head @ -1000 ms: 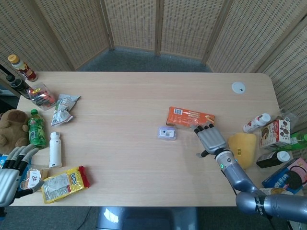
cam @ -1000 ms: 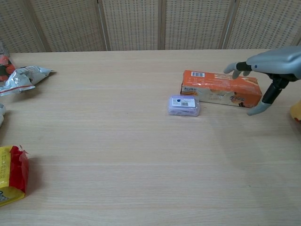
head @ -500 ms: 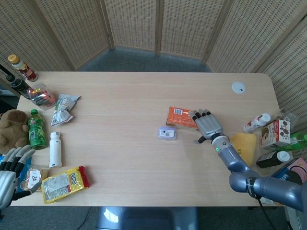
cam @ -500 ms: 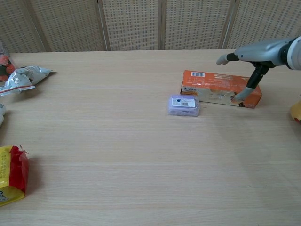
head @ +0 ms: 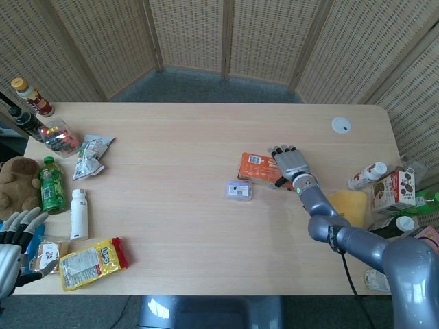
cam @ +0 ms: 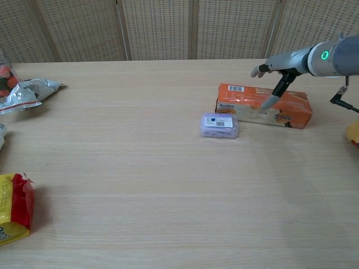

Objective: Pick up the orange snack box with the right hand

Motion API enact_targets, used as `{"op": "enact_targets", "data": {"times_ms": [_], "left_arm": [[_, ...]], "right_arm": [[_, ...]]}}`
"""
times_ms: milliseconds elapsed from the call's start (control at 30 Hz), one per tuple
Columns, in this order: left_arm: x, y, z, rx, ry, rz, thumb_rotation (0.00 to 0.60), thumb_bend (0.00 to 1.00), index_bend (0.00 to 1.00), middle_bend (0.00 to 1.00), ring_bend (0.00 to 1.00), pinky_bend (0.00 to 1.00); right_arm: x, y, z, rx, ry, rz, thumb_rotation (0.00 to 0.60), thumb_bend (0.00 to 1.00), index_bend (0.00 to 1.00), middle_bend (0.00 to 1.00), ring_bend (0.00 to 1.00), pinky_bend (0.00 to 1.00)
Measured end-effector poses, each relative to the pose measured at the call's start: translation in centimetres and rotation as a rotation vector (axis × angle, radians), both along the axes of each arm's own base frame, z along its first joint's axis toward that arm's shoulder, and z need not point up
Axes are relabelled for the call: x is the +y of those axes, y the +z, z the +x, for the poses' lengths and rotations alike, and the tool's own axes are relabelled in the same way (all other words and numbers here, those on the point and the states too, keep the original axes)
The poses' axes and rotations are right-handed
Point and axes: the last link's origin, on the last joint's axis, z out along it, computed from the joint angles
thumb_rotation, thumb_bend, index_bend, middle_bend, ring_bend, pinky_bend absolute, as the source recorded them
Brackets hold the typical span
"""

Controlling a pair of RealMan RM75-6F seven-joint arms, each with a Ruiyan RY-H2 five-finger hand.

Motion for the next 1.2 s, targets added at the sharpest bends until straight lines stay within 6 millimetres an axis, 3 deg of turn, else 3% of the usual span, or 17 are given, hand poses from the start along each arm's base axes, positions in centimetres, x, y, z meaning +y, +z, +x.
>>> {"op": "enact_targets", "data": {"times_ms": [267,500,700,800,867,1000,1200], "left_arm": [[0.0,0.0,0.1,0.003,0.002,0.000,0.600,0.22,0.11,0.07,0.00,0.00],[0.0,0.0,0.1,0.004,0.002,0.001,0.600,0.22,0.11,0.07,0.00,0.00],[-0.2,0.2,-0.1,0.005,0.009,0.007,0.600,0.23,0.11,0.07,0.00,0.00],[-0.2,0.2,-0.1,0.005,0.007,0.008,0.600,0.22,0.11,0.07,0.00,0.00],[-0.2,0.2,-0.1,0.004,0.007,0.006,0.600,0.22,0.11,0.07,0.00,0.00],[-0.2,0.1,-0.1,0.004,0.008,0.004,0.600,0.23,0.11,0.07,0.00,0.00],[-0.1,0.1,0.0,0.007,0.005,0.003,0.600,0.22,0.11,0.07,0.00,0.00]], "right_arm": [[-0.2,-1.1,-0.4,0.017,-0.022,0.024,0.378,0.18,0.00,0.00,0.00,0.00],[-0.6,-1.4,-0.8,0.015,-0.035,0.007,0.401,0.18,0.00,0.00,0.00,0.00],[-0.5,-2.3,-1.6,0.004,-0.046,0.000,0.447,0.18,0.00,0.13,0.02,0.00],[-0.5,-2.5,-1.9,-0.009,-0.053,-0.007,0.539,0.17,0.00,0.25,0.14,0.09],[-0.4,-2.6,-2.1,-0.019,-0.055,-0.013,0.599,0.16,0.00,0.39,0.29,0.23],[-0.4,-2.7,-2.4,-0.039,-0.059,-0.026,0.600,0.14,0.08,0.56,0.49,0.41],[-0.3,-2.4,-2.7,-0.072,-0.056,-0.053,0.600,0.14,0.22,0.72,0.71,0.57]]}}
